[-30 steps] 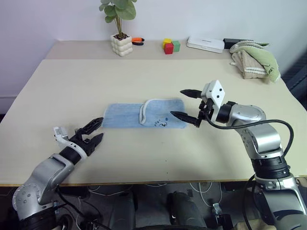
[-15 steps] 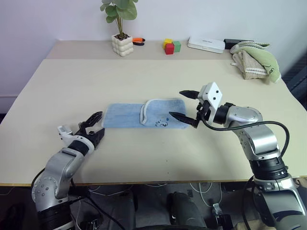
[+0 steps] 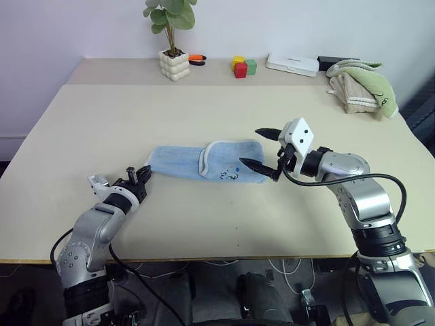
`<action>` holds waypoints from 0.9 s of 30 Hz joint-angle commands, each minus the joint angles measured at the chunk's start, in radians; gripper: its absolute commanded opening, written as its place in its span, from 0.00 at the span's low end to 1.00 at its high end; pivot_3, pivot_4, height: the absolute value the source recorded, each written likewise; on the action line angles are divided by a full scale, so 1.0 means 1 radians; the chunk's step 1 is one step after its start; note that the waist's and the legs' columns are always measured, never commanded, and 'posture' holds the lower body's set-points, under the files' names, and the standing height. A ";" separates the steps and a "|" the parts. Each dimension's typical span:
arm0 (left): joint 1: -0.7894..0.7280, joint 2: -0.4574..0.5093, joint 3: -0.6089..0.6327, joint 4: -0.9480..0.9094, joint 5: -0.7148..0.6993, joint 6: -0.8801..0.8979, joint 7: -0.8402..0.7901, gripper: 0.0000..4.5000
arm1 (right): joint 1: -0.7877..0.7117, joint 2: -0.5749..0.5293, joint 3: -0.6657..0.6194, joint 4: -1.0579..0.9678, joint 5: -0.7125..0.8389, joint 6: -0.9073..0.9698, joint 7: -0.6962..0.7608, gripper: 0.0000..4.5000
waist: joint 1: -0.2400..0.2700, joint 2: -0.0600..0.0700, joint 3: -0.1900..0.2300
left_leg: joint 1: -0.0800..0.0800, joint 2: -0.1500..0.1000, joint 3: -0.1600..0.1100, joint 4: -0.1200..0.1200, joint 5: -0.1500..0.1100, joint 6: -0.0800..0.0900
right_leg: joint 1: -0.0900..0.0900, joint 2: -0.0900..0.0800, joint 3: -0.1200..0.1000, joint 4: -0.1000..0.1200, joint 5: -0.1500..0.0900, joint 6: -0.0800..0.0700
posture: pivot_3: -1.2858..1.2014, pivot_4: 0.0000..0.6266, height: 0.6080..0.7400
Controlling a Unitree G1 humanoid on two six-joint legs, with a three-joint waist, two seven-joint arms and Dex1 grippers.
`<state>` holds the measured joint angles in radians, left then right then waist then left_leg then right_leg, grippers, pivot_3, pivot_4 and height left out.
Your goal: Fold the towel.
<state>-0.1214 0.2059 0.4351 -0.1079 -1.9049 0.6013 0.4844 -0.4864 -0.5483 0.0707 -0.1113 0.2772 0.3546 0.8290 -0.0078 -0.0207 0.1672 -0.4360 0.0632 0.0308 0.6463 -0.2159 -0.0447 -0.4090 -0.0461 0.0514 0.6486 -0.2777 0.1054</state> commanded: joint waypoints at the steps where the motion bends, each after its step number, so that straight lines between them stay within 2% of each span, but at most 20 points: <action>1: -0.005 0.005 0.001 -0.004 0.000 0.000 -0.013 0.01 | -0.003 0.003 -0.009 -0.035 -0.004 -0.025 -0.007 1.00 | 0.000 0.000 0.000 | 0.000 0.000 0.000 0.000 0.000 0.000 | 0.000 0.000 0.000 0.000 0.000 0.000 | 0.52 0.24 1.00; 5: -0.008 0.037 -0.015 -0.006 0.043 0.025 -0.043 0.01 | -0.008 0.004 -0.007 -0.026 -0.011 -0.033 -0.010 1.00 | 0.000 0.000 0.000 | 0.000 0.000 0.000 0.000 0.000 0.000 | 0.000 0.000 0.000 0.000 0.000 0.000 | 0.52 0.24 1.00; 10: -0.014 0.115 -0.072 -0.053 0.186 0.092 -0.202 0.01 | -0.012 0.003 -0.008 -0.009 -0.026 -0.045 -0.012 1.00 | -0.002 0.000 0.000 | 0.000 0.000 0.000 -0.001 0.000 0.000 | 0.000 0.000 0.000 -0.001 0.000 0.000 | 0.52 0.24 1.00; 13: -0.025 0.177 -0.133 -0.107 0.320 0.129 -0.341 0.01 | -0.012 -0.016 -0.008 0.024 -0.059 -0.055 -0.016 1.00 | -0.001 0.000 0.000 | 0.000 0.000 0.000 -0.001 0.000 0.000 | 0.000 0.000 0.000 -0.002 0.000 0.000 | 0.52 0.24 1.00; 16: -0.054 0.183 -0.149 -0.119 0.355 0.134 -0.408 0.01 | -0.012 -0.025 -0.012 0.055 -0.079 -0.060 -0.016 1.00 | -0.001 0.000 0.000 | 0.000 0.000 0.001 -0.001 0.000 0.000 | 0.000 0.000 0.000 -0.002 0.000 -0.001 | 0.52 0.24 1.00; 18: -0.076 0.216 -0.194 -0.139 0.441 0.151 -0.494 0.01 | -0.007 -0.037 -0.023 0.068 -0.084 -0.054 -0.014 1.00 | -0.002 0.000 0.000 | 0.000 0.000 0.001 -0.002 0.000 0.000 | 0.000 0.000 0.000 -0.002 0.000 -0.001 | 0.52 0.24 1.00; 21: -0.107 0.258 -0.290 -0.163 0.605 0.144 -0.631 0.01 | 0.014 -0.046 -0.070 0.051 -0.023 0.000 0.005 1.00 | -0.003 0.000 0.000 | 0.000 0.000 0.001 -0.003 0.000 0.000 | -0.001 0.000 0.000 -0.003 0.000 -0.001 | 0.52 0.24 1.00; 27: -0.255 0.222 -0.386 -0.094 0.789 0.106 -0.808 0.01 | 0.066 -0.112 -0.176 -0.001 0.104 0.082 0.073 1.00 | 0.009 0.000 0.001 | -0.001 -0.001 0.001 -0.002 0.000 0.000 | -0.001 -0.001 0.000 -0.004 0.000 -0.001 | 0.52 0.24 1.00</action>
<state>-0.3449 0.4314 0.0598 -0.1962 -1.1606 0.7324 -0.2653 -0.4073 -0.6451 -0.0535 -0.0575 0.3397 0.4234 0.8968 0.0007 -0.0205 0.1680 -0.4371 0.0627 0.0318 0.6445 -0.2162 -0.0448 -0.4097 -0.0467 0.0517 0.6447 -0.2778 0.1047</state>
